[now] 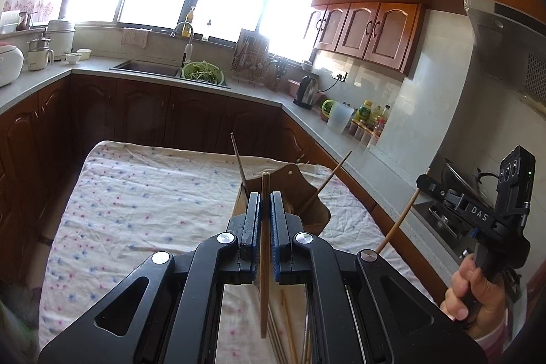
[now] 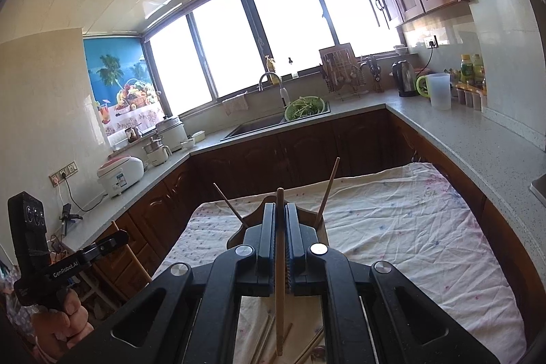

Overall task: Organize utensils
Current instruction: 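Raise both held wooden chopsticks upright and lower them into the holder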

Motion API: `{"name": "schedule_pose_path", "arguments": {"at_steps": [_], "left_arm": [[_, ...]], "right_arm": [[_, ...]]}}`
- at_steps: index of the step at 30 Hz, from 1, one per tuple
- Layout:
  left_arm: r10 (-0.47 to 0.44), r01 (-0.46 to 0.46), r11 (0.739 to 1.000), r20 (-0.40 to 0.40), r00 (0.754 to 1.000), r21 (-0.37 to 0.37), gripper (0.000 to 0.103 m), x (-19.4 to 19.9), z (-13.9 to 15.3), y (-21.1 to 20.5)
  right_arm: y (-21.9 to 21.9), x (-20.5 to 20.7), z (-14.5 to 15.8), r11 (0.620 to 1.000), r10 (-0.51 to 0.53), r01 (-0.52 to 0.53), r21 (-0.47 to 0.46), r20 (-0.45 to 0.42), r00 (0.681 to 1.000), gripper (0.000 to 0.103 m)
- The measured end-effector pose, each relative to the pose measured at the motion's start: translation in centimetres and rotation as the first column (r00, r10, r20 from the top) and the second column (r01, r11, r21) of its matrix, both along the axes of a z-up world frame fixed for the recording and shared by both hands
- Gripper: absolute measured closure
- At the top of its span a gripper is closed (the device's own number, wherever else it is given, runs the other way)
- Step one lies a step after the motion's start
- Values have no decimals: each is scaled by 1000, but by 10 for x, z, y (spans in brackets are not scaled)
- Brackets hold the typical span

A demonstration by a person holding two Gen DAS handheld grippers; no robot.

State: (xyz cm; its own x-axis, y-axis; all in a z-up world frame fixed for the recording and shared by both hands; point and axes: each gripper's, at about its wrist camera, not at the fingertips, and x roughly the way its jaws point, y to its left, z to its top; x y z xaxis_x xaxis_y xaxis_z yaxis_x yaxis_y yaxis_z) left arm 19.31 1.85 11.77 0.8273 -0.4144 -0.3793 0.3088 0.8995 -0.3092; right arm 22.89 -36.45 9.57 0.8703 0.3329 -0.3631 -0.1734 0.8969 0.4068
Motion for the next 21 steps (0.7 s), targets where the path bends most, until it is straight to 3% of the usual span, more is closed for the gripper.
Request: {"name": "schedule_pose_path", "arguments": {"at_steps": [15, 21], "left_arm": [[54, -49, 998, 135, 989, -45, 99, 56, 45, -9], [93, -82, 994, 160, 983, -71, 99, 94, 52, -12]], "right_arm": [[-24, 50, 40, 995, -92, 87, 46, 117, 989, 98], [-30, 83, 42, 991, -130, 123, 54, 136, 982, 98]]}}
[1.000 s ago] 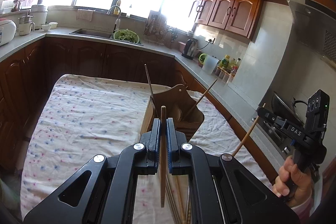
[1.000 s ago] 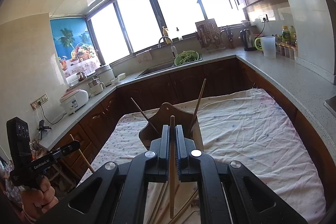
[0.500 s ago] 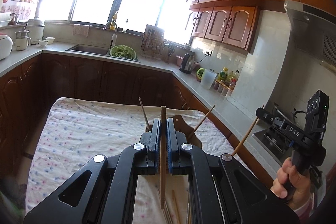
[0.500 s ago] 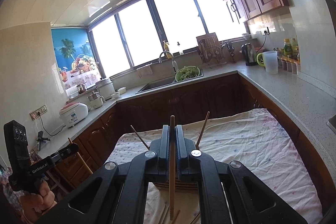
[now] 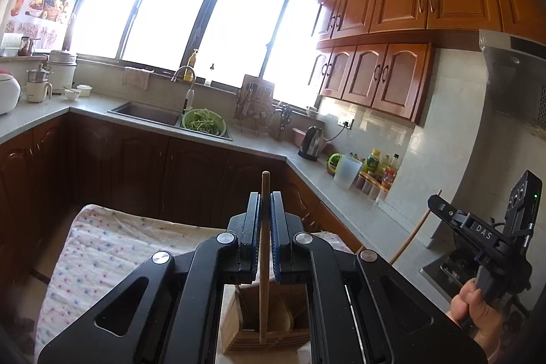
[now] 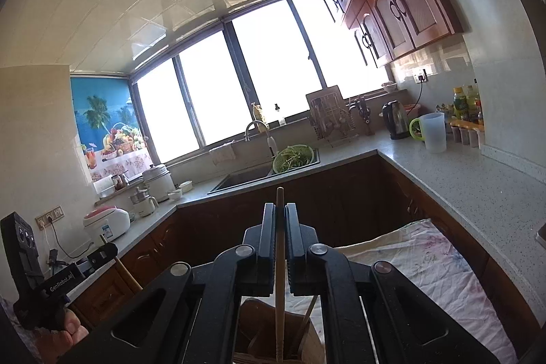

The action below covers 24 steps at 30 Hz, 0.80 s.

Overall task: Organize utensils
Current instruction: 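Raise both held wooden chopsticks upright and lower them into the holder, then open both grippers to release the chopsticks into the holder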

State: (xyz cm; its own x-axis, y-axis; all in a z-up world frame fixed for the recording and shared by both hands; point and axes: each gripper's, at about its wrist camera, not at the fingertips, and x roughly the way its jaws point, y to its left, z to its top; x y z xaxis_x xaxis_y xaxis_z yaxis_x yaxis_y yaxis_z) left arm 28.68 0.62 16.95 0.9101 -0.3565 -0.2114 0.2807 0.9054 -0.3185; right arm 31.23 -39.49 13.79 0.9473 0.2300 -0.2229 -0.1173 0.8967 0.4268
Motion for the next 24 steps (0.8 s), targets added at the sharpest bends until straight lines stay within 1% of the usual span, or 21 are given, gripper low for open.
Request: {"name": "schedule_pose_path", "arguments": {"at_steps": [3, 7, 9, 12, 16, 19, 20, 22, 24], "left_arm": [[22, -22, 1000, 0, 1000, -6, 99, 16, -7, -3], [48, -49, 998, -15, 999, -27, 99, 31, -31, -5], [55, -57, 998, -36, 998, -40, 99, 37, -47, -5], [66, -69, 997, -78, 995, -40, 99, 45, -70, -6], [58, -64, 997, -133, 989, -41, 98, 52, -95, -10], [46, -52, 998, -158, 986, -32, 98, 56, -106, -14], [42, -47, 998, -162, 986, -29, 98, 57, -108, -16], [49, -51, 999, -153, 987, -12, 98, 56, -106, -19], [43, -46, 999, -159, 986, -14, 98, 56, -105, -20]], "right_arm": [[1, 15, -9, 1000, -8, 8, -3, -12, 1000, 98], [5, 30, -38, 1000, -14, 14, -3, -46, 999, 98], [8, 34, -53, 1000, -13, 13, 1, -65, 998, 98], [13, 38, -77, 1000, 5, -3, 23, -99, 995, 98], [19, 41, -99, 1000, 6, -3, 23, -131, 991, 98], [21, 43, -110, 1000, 8, -4, 28, -158, 987, 98], [21, 42, -111, 1000, 4, 1, 28, -150, 989, 98], [22, 43, -110, 1000, 1, 3, 23, -157, 988, 98], [22, 43, -109, 1000, 0, 3, 19, -163, 987, 98]]}}
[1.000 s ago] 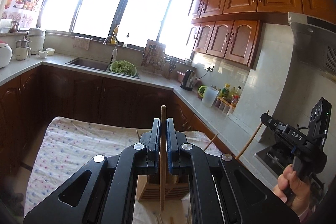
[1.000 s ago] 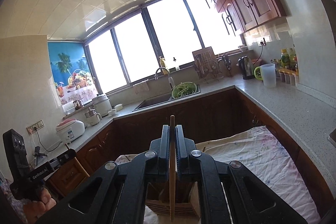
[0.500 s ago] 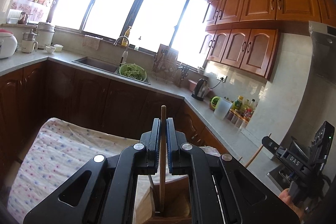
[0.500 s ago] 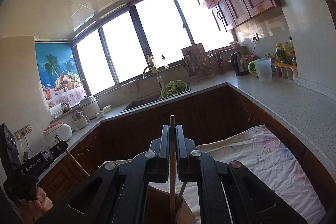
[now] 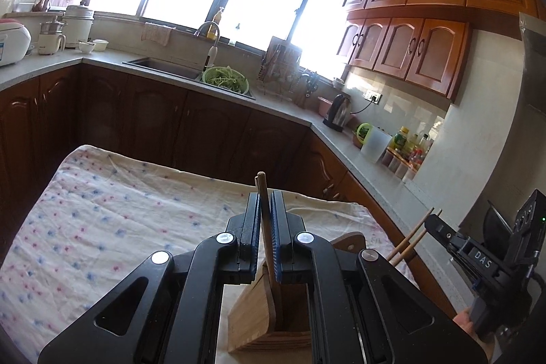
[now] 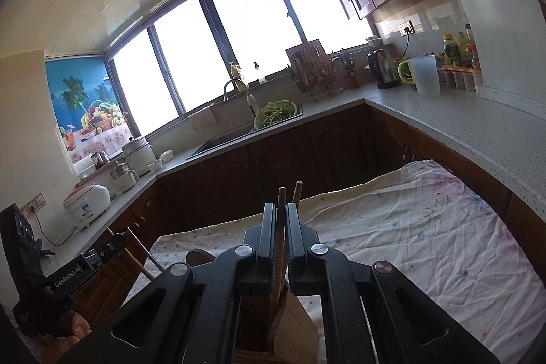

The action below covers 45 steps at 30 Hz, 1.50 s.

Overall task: Organize utensils
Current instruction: 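Open both grippers to release the chopsticks into the holder, then move both open grippers back down toward the remaining utensils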

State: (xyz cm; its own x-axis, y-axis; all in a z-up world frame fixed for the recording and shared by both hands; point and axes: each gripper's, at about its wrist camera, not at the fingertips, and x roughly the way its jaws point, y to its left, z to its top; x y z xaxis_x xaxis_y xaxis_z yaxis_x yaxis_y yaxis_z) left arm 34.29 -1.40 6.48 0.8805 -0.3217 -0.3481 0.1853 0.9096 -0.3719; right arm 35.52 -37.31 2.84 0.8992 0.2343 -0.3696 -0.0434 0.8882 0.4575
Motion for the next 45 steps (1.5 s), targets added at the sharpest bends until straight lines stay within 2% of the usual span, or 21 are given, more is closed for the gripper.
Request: {"name": "schedule_pose_path", "arguments": {"at_steps": [8, 10, 12, 14, 15, 16, 17, 18, 19, 20, 21, 22, 31, 45], "left_arm": [[-3, 3, 1000, -11, 1000, 10, 97, 1, 1, 1], [-9, 9, 1000, -18, 1000, 9, 97, 1, 3, 1], [-15, 15, 1000, -26, 1000, 11, 92, 0, 3, 2], [-5, 5, 1000, -34, 999, 15, 74, -5, 4, 3], [6, -5, 1000, -30, 1000, 14, 55, -9, 5, 4], [13, -12, 1000, -18, 1000, 10, 49, -14, 6, 6], [17, -17, 1000, -14, 1000, 12, 48, -18, 6, 8], [21, -20, 1000, -18, 1000, 18, 43, -22, 7, 9], [24, -24, 1000, -21, 999, 20, 35, -26, 8, 10], [28, -28, 999, -17, 999, 19, 32, -31, 8, 13], [35, -35, 999, -12, 999, 20, 27, -36, 9, 15], [44, -43, 999, -11, 999, 23, 21, -42, 9, 17], [60, -57, 993, -21, 998, 103, 8, -96, 2, 24], [65, -47, 983, -100, 993, 177, 7, -165, -27, 24]], "right_arm": [[-1, 4, 0, 1000, 3, -3, 2, -19, 1000, 97], [-3, 5, -1, 1000, 11, -10, 13, -24, 1000, 93], [-3, 4, 1, 1000, 25, -24, 19, -18, 1000, 90], [-2, 0, 3, 1000, 26, -26, 16, -11, 1000, 71], [-3, -3, 4, 999, 26, -26, 18, -4, 1000, 57], [-4, -6, 6, 999, 26, -26, 24, 6, 1000, 44], [-5, -9, 8, 999, 22, -23, 28, 16, 1000, 41], [-6, -13, 10, 999, 18, -19, 30, 23, 1000, 36], [-8, -17, 12, 999, 17, -18, 34, 31, 999, 23], [-9, -20, 13, 999, 15, -17, 39, 36, 999, 17], [-11, -24, 15, 999, 13, -15, 45, 41, 999, 5], [-13, -28, 16, 998, 14, -16, 53, 49, 999, 0], [-17, -79, 17, 998, 28, -30, 48, 45, 999, 0], [-31, -167, -2, 999, 6, -6, 37, -18, 1000, 0]]}}
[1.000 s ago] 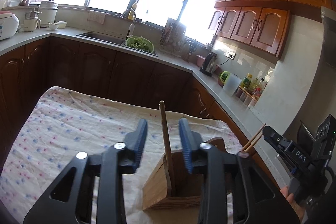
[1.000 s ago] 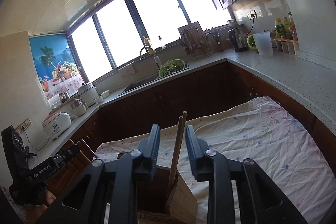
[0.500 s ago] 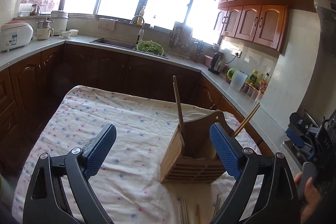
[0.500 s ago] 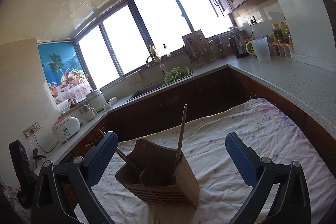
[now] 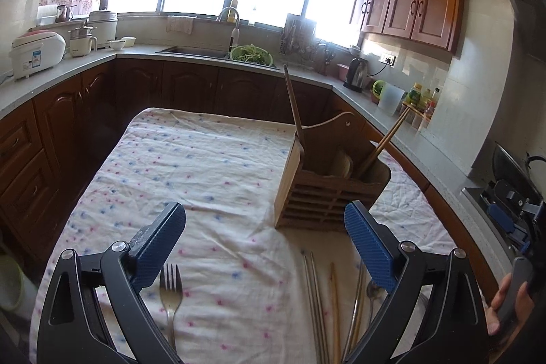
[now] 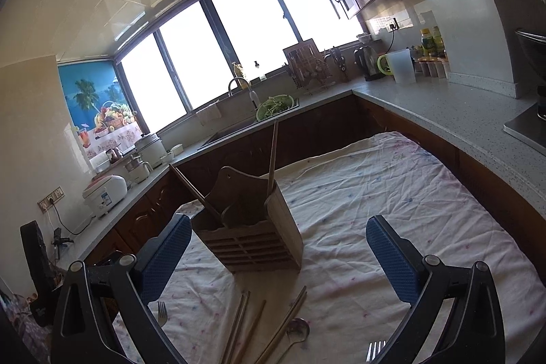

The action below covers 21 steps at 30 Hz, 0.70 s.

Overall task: Organize utensils
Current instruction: 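Move both open grippers back down toward the remaining utensils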

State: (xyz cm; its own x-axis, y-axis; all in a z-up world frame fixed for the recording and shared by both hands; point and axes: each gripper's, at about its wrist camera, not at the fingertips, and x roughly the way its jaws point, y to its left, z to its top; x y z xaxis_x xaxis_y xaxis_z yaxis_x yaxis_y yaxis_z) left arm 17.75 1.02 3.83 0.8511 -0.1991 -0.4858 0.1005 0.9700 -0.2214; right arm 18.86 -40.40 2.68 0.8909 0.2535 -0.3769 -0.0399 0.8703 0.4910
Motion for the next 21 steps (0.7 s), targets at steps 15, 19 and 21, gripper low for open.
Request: {"name": "schedule_pose_path", "arguments": {"at_steps": [15, 19, 21], "left_arm": [[-25, 30, 999, -128, 991, 31, 7, -24, -47, -5], [-31, 38, 998, -150, 988, 45, 7, -22, -54, -9], [-36, 46, 997, -165, 986, 60, 7, -19, -58, -13]], "right_arm": [[9, -37, -44, 999, 26, -29, -27, -114, 993, 0], [10, -38, -55, 999, 24, -27, -22, -144, 989, 0], [9, -36, -59, 999, 21, -25, -20, -157, 987, 0]]}}
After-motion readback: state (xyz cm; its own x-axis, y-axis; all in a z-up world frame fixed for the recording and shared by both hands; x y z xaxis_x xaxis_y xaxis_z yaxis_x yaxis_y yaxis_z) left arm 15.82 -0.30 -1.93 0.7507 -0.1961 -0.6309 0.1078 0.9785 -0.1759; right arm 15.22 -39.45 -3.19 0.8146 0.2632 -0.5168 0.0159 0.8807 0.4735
